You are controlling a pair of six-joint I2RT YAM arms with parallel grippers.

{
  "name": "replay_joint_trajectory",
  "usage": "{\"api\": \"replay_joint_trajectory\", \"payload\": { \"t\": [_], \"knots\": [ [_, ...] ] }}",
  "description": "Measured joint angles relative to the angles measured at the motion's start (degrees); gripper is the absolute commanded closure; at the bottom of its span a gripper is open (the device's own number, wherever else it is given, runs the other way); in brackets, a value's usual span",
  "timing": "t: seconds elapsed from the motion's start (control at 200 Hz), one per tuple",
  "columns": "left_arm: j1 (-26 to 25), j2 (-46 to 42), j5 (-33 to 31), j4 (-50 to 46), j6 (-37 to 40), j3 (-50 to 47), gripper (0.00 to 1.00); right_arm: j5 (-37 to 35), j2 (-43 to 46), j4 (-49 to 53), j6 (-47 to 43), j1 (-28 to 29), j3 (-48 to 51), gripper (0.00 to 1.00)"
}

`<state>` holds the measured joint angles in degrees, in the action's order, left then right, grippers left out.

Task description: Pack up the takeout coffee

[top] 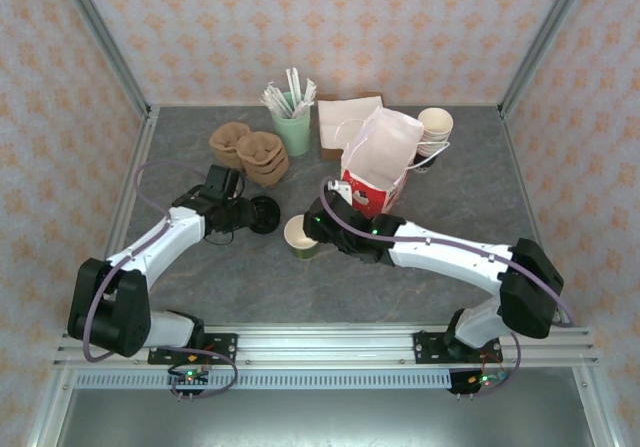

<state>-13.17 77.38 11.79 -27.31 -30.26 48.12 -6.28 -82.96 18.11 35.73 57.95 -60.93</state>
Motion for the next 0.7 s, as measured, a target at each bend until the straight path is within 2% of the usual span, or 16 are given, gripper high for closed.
{"api": "replay_joint_trajectory", "payload": {
  "t": [0.075,0.345,0.485,0.701],
  "knots": [
    [-0.24,0.76,0.00,0.04,-0.42,0.17,0.70,-0.02,1.33,0.46,0.02,-0.26,-0.28,0.53],
    [-0.44,1.90,-0.04,0.33,-1.46,0.98,0.84,-0.42,3.30,1.70,0.02,-0.52,-0.83,0.53],
    [-0.74,1.90,-0.17,0.37,-1.53,1.05,0.88,-0.42,3.76,2.21,0.04,-0.92,-0.83,0.53],
    [-0.74,1.18,-0.24,-0.55,-1.84,3.17,0.89,-0.28,5.68,2.56,0.22,-1.18,-0.94,0.53]
  ]
}}
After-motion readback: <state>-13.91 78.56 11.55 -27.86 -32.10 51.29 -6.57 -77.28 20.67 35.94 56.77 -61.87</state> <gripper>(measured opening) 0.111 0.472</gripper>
